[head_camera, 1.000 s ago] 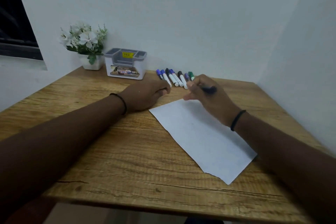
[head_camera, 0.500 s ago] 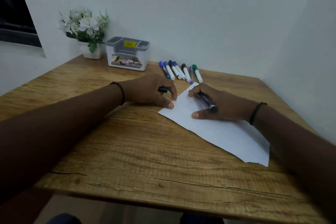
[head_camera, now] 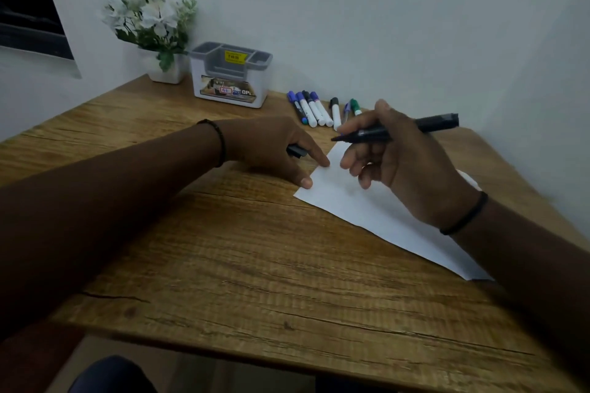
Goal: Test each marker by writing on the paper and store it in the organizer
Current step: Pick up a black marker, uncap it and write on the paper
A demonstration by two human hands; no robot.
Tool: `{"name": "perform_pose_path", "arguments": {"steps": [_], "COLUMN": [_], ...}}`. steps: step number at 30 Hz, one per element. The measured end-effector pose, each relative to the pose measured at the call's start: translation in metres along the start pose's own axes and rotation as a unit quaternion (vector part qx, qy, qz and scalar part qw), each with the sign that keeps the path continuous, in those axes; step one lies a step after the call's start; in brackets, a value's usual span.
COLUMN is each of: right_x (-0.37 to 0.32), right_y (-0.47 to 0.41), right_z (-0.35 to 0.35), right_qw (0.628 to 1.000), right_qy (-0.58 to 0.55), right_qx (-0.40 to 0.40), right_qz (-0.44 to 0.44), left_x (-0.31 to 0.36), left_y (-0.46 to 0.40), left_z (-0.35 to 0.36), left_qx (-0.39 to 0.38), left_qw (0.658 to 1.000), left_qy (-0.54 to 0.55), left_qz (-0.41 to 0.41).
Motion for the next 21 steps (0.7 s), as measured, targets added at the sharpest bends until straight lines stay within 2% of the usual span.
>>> {"name": "perform_pose_path", "arguments": {"steps": [2, 4, 9, 14, 21], "right_x": [0.005, 0.015, 0.017, 0.015, 0.013], "right_y": [0.004, 0.007, 0.007, 0.004, 0.000], "right_z": [0.013, 0.019, 0.019, 0.018, 0.020], "right_qw": [0.997, 0.994, 0.997, 0.993, 0.993], "right_qy": [-0.054, -0.058, -0.028, 0.041, 0.057], "right_qx": [-0.050, -0.080, -0.030, -0.040, -0.027], "right_qz": [0.029, 0.047, 0.068, 0.100, 0.098], "left_x": [0.000, 0.000, 0.002, 0.000, 0.003], "left_y": [0.002, 0.005, 0.008, 0.008, 0.010], "left_z": [0.000, 0.000, 0.002, 0.003, 0.003], "left_qx": [-0.009, -0.021, -0.055, -0.059, -0.055], "left_qw": [1.000, 0.999, 0.998, 0.998, 0.998], "left_qy": [0.005, 0.010, 0.006, 0.011, 0.003], "left_qz": [-0.013, -0.022, -0.022, -0.018, -0.020]}}
Point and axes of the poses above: each hand's wrist, its own y-axis away from the middle knuckle, its own z-axis out of the palm, x = y × z, the point moved 5 cm from there along -y, towards the middle knuckle, and after that the axes turned 12 degrees about -x, right-handed, at the moved point
